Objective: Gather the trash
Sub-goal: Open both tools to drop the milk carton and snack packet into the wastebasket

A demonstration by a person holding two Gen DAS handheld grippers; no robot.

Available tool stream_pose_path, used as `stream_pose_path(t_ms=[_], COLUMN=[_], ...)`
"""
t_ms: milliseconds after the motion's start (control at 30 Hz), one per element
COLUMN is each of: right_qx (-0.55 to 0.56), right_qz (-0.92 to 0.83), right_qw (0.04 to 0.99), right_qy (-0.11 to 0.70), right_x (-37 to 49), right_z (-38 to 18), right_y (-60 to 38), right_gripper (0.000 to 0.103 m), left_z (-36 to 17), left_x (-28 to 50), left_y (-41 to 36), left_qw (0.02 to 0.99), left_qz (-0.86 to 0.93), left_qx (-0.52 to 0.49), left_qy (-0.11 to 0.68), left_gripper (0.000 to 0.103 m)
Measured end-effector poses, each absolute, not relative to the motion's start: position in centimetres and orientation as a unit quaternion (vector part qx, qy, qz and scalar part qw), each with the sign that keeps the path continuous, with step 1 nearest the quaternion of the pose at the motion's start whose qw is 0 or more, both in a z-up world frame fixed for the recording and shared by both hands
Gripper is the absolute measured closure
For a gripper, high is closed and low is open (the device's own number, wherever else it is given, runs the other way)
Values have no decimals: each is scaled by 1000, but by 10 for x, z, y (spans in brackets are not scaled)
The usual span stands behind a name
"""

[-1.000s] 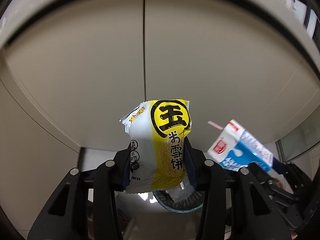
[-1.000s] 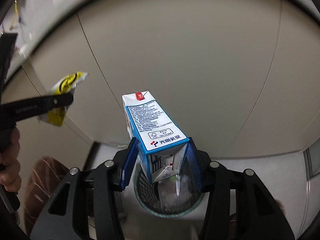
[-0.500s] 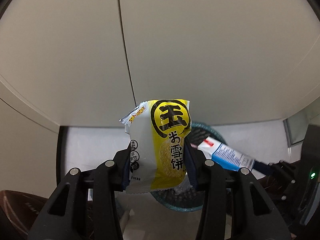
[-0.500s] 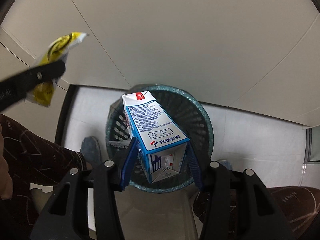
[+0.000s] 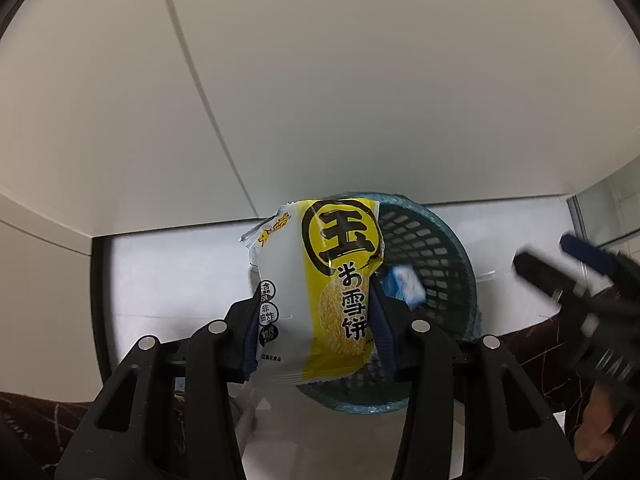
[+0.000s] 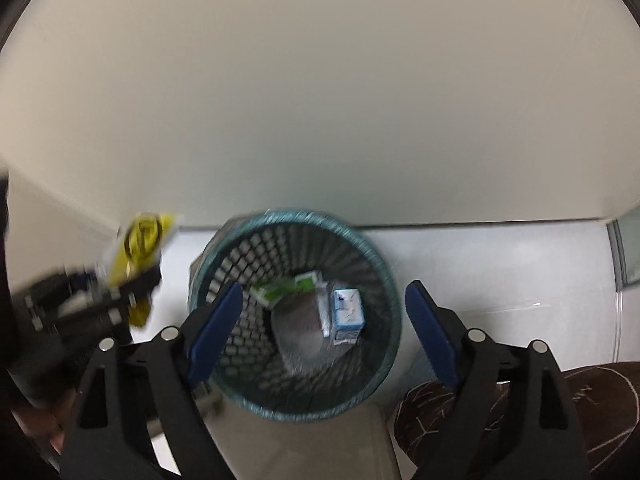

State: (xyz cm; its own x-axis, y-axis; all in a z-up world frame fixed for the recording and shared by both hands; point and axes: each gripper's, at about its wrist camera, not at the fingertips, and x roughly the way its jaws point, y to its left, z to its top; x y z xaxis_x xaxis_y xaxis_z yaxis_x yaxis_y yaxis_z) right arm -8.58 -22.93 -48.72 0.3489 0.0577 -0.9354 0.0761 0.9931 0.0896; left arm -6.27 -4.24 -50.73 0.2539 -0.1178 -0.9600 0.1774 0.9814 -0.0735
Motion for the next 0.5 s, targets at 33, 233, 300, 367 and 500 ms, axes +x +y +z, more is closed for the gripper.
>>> stream_pose_path(t_ms=[33,233,300,367,500], right_qx=[64,96,104,108,106], right_qz=[-19,-67,-75,-77,-76], right_qw=[824,832,832,831,830], right_qy=[563,542,540,540,542], right_x=[-85,-80,-79,-78,-77], right_z=[-485,-476,-476,-477,-480], right_y=[-234,-257,-262,-264,-266], right_gripper=[23,23,23,23,23], left_z=[-510,-532,-537,-541,-543], left_x=[-62,-58,-58,-59,-58], left_y=[-46,-64,-67,-70,-64], left_qw=[791,776,775,776,781], left_qz=[-99,-129,-137,-144,-143], left_qx=[25,19,21,23,13], left_qy=[604,617,617,613,607], left_gripper=[57,56,54,48,39])
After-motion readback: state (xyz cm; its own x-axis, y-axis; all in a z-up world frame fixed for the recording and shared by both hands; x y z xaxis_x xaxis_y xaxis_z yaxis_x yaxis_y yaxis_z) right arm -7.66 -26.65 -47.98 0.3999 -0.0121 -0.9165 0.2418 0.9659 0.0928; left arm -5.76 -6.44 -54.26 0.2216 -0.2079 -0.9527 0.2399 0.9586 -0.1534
